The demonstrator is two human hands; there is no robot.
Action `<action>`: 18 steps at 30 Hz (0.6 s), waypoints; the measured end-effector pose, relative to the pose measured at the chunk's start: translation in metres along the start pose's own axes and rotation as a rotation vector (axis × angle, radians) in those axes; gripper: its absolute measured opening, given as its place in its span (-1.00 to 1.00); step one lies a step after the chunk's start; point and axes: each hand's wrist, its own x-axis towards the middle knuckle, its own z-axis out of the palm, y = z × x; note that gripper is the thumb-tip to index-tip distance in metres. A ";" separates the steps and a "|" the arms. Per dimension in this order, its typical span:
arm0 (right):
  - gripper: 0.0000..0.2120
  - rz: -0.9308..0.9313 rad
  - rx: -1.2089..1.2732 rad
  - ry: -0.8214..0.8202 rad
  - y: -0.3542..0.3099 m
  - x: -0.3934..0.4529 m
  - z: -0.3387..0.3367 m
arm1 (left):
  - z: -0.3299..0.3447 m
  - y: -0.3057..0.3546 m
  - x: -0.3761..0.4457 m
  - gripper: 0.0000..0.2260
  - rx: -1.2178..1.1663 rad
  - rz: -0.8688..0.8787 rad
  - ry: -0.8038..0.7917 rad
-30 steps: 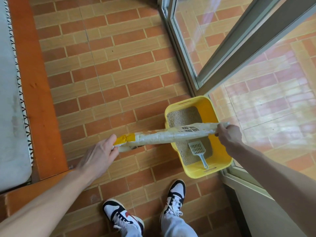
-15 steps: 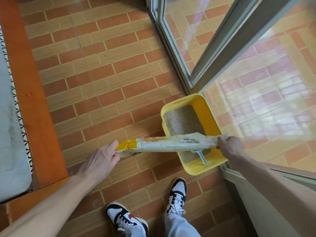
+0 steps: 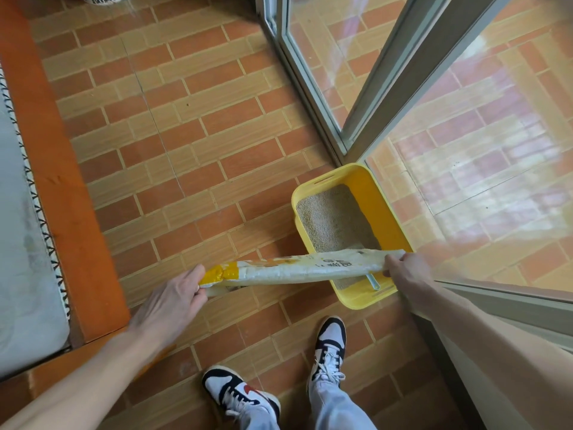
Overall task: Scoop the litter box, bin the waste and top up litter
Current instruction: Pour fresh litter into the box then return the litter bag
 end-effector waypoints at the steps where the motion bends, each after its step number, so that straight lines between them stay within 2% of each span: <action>1: -0.68 0.006 0.028 0.007 -0.001 -0.001 0.002 | -0.002 0.000 -0.001 -0.71 0.005 0.002 -0.001; 12: -0.64 0.049 0.124 0.006 -0.016 0.007 0.005 | -0.029 0.010 0.006 -0.70 0.027 0.070 0.049; 18: -0.67 -0.025 0.167 0.030 -0.037 0.022 -0.008 | -0.043 0.027 0.018 -0.70 0.026 0.101 0.094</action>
